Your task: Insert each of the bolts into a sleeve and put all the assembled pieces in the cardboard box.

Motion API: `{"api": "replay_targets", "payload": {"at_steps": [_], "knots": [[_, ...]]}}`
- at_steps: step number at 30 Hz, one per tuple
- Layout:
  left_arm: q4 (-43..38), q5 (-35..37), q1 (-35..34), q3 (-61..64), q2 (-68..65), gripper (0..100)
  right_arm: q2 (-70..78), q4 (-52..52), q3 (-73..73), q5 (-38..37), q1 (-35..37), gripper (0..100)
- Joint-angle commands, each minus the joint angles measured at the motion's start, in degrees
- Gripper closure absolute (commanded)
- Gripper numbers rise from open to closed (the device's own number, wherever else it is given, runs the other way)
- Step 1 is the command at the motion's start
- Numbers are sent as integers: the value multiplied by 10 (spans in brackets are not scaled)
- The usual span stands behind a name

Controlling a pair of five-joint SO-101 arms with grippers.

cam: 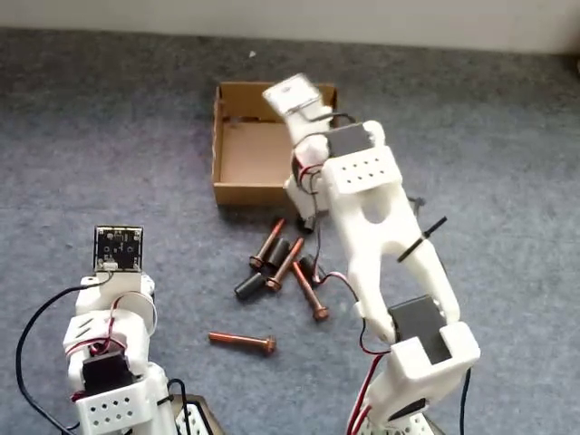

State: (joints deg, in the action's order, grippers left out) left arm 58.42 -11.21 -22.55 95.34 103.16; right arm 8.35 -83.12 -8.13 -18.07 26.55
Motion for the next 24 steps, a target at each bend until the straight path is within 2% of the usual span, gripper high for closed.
{"api": "replay_targets", "payload": {"at_steps": [1,6,11,17,24], "knots": [[-11,-5,7,1,5,947,-15,-44,-6,-8,30,843],[-11,-5,7,1,5,947,-15,-41,60,4,62,843],[-11,-5,7,1,5,947,-16,19,145,11,73,861],[-10,-5,7,1,5,947,-16,105,225,10,68,862],[-9,-5,7,1,5,947,-13,162,265,7,23,862]]}}
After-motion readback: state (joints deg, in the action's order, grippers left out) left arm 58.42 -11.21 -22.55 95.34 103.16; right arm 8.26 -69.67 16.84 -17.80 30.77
